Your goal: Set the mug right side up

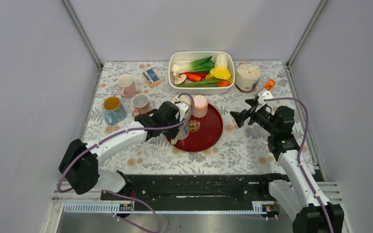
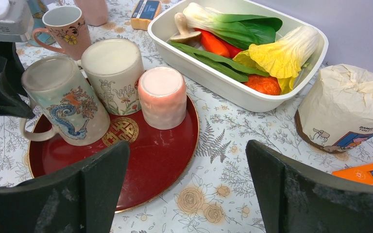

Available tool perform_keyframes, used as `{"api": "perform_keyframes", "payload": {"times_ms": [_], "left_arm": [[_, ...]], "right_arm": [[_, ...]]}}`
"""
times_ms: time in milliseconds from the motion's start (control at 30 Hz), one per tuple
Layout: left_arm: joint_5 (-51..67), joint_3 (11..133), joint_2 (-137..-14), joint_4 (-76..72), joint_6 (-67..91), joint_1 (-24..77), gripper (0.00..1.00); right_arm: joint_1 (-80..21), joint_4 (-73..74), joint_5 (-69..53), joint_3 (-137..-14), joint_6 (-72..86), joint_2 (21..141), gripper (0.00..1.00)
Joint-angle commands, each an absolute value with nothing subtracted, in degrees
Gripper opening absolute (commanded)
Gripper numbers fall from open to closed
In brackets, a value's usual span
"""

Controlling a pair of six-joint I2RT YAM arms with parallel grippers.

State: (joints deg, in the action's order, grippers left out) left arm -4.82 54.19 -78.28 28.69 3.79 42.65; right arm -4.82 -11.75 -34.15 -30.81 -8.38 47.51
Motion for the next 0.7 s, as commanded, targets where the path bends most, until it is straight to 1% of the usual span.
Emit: {"api": "perform_keyframes", "payload": {"times_ms": [0, 33, 100, 133, 233, 300, 367, 467, 567, 667], "left_arm": [[-7.33, 53.61, -77.26, 25.61, 2.22, 41.81, 0.33], [-7.22, 53.35, -76.88, 25.63, 2.01, 41.57, 0.31], [-7.08, 52.75, -76.46, 25.53, 1.51, 41.23, 0.31], [-7.01, 52.49, -76.43, 25.50, 1.06, 41.08, 0.33], [-6.37, 52.73, -76.34, 25.47, 0.44, 41.05, 0.46], [-5.36, 52.75, -76.11, 25.33, -1.38, 41.03, 0.49], [-4.08, 52.50, -75.91, 24.73, -2.70, 41.01, 0.54], [-3.49, 51.14, -75.89, 22.83, -5.81, 40.88, 0.54], [-2.18, 49.61, -75.98, 20.12, -7.92, 40.77, 0.52], [-0.38, 49.38, -76.56, 19.19, -7.76, 40.78, 0.46]], "right_arm": [[-4.50, -14.45, -35.17, -30.85, -7.60, 46.13, 0.99], [-4.48, -14.45, -35.19, -30.85, -7.56, 46.13, 0.99], [-4.41, -14.50, -35.25, -30.91, -7.56, 46.21, 1.00], [-4.46, -14.50, -35.26, -30.89, -7.51, 46.34, 1.00], [-4.39, -14.49, -35.25, -30.92, -7.47, 46.28, 0.99], [-4.39, -14.50, -35.29, -30.87, -7.47, 46.09, 0.99], [-4.40, -14.45, -35.23, -30.86, -7.39, 45.92, 1.00], [-4.35, -14.42, -35.33, -30.90, -7.30, 45.83, 0.99], [-4.22, -14.42, -35.43, -30.91, -7.30, 45.88, 0.99], [-4.07, -14.46, -35.44, -30.79, -7.21, 45.75, 1.00]]}}
